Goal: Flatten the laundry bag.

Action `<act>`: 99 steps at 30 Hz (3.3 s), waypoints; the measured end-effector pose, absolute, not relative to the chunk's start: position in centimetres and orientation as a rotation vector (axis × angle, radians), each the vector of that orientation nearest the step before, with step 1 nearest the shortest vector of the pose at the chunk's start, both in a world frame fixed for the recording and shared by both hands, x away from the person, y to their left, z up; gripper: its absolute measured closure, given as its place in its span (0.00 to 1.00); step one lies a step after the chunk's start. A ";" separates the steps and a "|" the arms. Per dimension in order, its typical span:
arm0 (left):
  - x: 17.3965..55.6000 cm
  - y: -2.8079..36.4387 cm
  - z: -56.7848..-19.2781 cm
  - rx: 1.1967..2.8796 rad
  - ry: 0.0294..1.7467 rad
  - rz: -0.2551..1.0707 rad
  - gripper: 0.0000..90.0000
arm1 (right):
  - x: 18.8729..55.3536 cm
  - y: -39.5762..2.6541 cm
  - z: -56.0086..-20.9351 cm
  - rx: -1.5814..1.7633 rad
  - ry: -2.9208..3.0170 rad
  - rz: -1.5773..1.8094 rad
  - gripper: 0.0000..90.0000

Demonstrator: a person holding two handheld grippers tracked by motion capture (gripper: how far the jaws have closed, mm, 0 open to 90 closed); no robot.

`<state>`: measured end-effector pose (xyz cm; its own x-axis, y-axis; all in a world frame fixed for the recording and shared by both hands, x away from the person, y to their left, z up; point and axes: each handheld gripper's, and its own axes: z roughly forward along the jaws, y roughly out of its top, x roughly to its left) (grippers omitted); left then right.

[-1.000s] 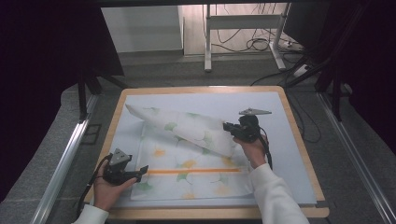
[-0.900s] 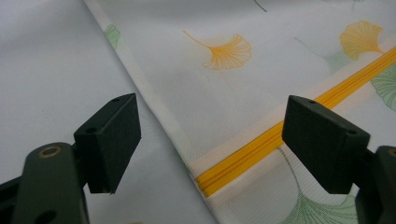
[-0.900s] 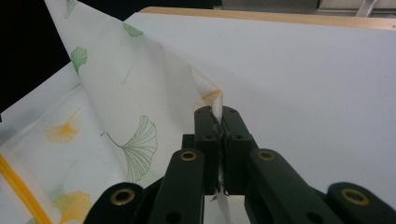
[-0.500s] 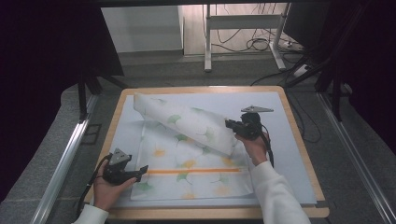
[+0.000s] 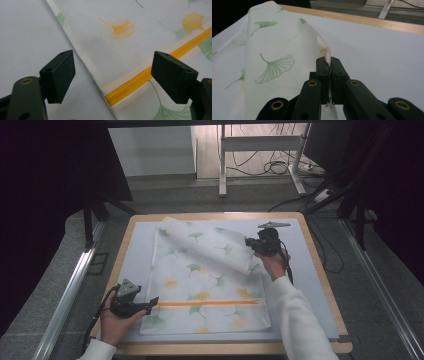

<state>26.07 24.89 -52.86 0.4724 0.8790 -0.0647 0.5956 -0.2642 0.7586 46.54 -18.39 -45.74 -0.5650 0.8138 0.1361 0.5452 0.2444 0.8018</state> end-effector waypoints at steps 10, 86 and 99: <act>26.2 24.9 -52.7 1.958 1.206 0.457 0.21 | 49.1 -19.0 -43.1 1.293 2.023 1.135 0.48; 26.3 19.3 -51.2 2.038 1.006 0.513 0.24 | 30.9 -21.7 -49.2 1.031 2.543 1.172 0.99; 28.2 18.2 -50.9 1.982 1.046 0.428 0.25 | 27.7 -21.9 -50.9 1.053 2.601 1.134 0.99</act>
